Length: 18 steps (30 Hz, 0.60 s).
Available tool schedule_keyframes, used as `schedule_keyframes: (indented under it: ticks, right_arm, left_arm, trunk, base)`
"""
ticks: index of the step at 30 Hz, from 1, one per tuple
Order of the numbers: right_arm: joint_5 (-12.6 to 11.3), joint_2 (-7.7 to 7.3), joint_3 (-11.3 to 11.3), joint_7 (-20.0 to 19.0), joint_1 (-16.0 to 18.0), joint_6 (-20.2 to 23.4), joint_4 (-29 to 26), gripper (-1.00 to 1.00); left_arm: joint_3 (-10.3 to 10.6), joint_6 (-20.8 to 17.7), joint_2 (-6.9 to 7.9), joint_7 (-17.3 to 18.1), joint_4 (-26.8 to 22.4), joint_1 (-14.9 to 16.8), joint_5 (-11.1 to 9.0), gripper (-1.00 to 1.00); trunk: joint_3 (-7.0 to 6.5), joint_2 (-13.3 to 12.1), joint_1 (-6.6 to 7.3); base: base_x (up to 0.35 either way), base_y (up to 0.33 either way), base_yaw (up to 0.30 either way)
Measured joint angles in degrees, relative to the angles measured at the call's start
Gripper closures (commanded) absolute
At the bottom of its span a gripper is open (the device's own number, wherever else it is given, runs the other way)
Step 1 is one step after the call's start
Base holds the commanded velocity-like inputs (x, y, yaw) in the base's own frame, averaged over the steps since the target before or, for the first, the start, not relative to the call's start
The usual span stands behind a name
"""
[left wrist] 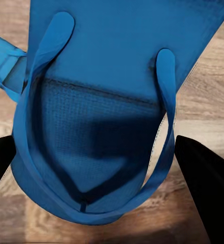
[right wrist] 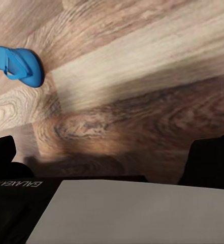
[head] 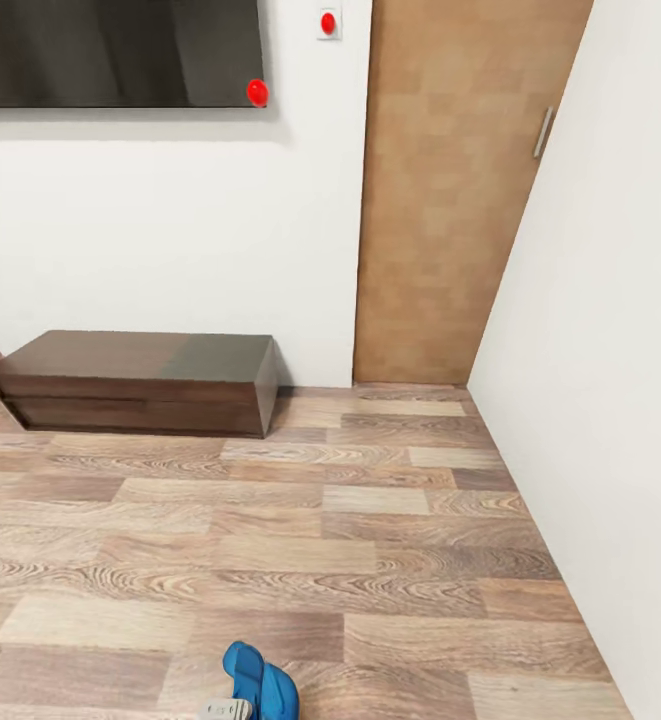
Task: In the bedroom, move the book from the bed onto either nightstand, and place the two sandals side by side next to the bed.
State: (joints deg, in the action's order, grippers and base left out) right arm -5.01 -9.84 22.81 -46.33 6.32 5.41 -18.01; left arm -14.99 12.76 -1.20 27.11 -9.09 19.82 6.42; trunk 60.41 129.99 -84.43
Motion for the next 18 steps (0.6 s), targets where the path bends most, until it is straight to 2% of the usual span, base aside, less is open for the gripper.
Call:
schedule_keyframes:
  ticks: [18]
  right_arm:
    - [0.0, 0.00, 0.0, 0.0, 0.0, 0.0, 0.0, -1.00]
  left_arm:
    - [0.0, 0.0, 0.00, 0.0, 0.0, 0.0, 0.0, 1.00]
  trunk:
    - [0.37, 0.0, 0.00]
  base:
    - [0.001, -0.001, 0.279]
